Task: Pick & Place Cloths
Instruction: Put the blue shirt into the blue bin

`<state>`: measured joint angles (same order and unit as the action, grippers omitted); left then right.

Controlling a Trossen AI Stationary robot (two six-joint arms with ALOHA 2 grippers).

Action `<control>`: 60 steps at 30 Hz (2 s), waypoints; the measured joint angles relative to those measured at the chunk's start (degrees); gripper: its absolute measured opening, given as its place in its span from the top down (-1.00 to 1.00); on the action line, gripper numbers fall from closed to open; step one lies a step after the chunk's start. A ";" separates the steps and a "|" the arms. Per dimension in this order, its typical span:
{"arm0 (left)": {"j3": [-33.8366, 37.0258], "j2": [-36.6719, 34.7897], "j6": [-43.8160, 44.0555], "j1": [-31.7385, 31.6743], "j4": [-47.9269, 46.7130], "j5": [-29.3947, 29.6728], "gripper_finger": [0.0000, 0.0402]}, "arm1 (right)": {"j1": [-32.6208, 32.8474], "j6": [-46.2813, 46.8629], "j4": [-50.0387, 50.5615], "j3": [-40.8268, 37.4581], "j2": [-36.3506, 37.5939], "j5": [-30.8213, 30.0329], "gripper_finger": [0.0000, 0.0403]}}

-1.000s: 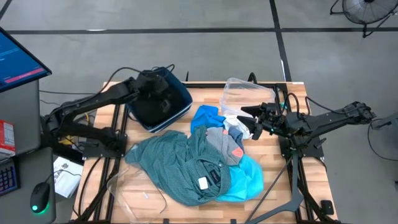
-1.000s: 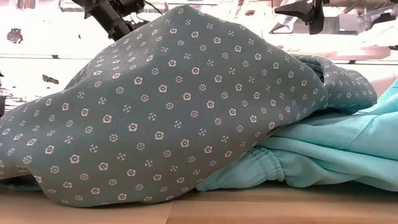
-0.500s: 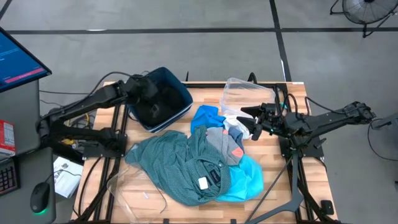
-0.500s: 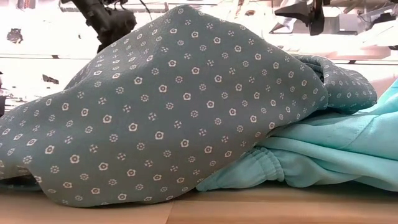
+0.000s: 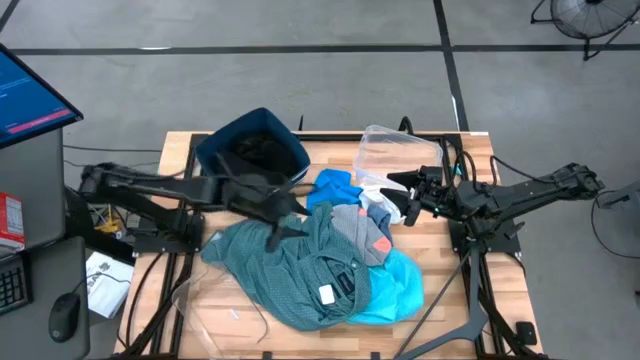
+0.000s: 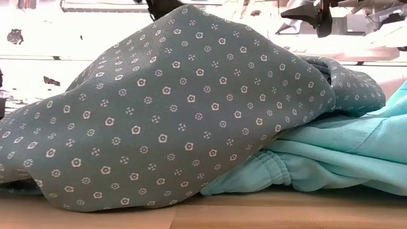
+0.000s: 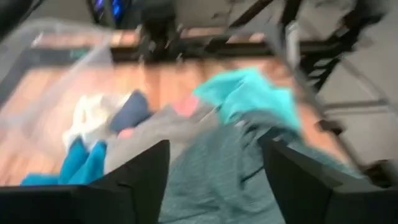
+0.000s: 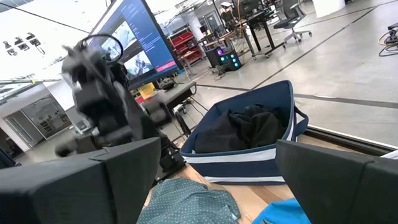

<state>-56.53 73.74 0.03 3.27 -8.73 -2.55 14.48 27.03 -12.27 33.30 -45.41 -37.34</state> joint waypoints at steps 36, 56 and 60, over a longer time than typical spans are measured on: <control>0.07 26.65 19.52 5.33 11.93 8.66 0.89 | 0.48 0.01 4.81 -0.02 0.00 0.00 -0.54; -0.16 -17.59 17.15 1.51 33.33 14.99 1.00 | 0.46 0.00 4.55 -0.02 0.00 -0.17 -0.54; -3.91 -21.69 13.99 -1.30 38.28 14.44 1.00 | 0.45 0.00 4.55 -0.02 0.00 -0.17 -0.54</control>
<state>-60.44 52.05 14.03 1.97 29.56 11.88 14.93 27.03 -7.73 33.28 -45.41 -37.52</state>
